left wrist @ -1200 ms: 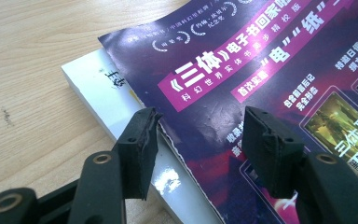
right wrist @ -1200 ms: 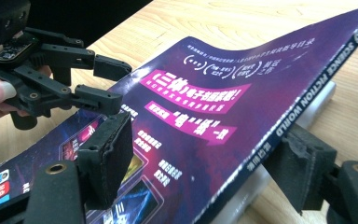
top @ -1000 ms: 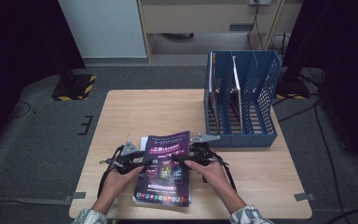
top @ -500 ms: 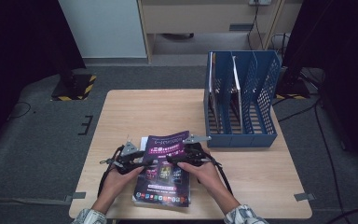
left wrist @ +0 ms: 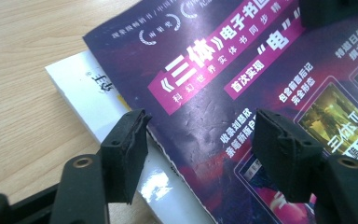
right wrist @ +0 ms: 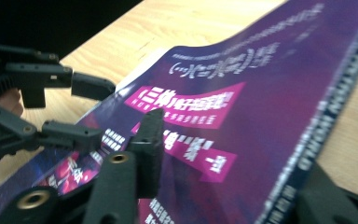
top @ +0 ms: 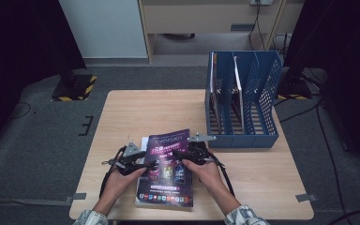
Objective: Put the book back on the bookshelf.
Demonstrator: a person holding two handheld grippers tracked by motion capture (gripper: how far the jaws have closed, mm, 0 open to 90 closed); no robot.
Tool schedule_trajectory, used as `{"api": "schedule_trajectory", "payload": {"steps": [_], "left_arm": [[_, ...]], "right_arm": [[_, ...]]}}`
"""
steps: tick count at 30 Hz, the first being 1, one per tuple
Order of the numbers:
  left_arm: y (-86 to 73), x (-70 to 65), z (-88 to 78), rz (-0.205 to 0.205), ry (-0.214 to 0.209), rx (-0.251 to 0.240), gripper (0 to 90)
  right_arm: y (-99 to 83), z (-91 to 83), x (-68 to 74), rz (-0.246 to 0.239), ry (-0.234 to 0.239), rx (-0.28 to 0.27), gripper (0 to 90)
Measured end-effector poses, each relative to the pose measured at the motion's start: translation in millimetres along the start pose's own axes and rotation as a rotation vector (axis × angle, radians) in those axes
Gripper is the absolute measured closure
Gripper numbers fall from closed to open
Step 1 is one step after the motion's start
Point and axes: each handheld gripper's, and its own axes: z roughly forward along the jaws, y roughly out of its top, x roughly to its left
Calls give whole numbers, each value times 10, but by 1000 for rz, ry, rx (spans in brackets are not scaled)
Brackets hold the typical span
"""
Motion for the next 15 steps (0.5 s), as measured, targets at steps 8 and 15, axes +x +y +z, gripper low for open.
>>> {"api": "schedule_trajectory", "payload": {"steps": [8,15], "left_arm": [[14,-8,-8,3,-9,-8,318],[15,-5,-9,2,-15,-4,309]], "right_arm": [[27,-62,-51,0,-18,-27,692],[75,-128,-56,-29,-25,-61,742]]}}
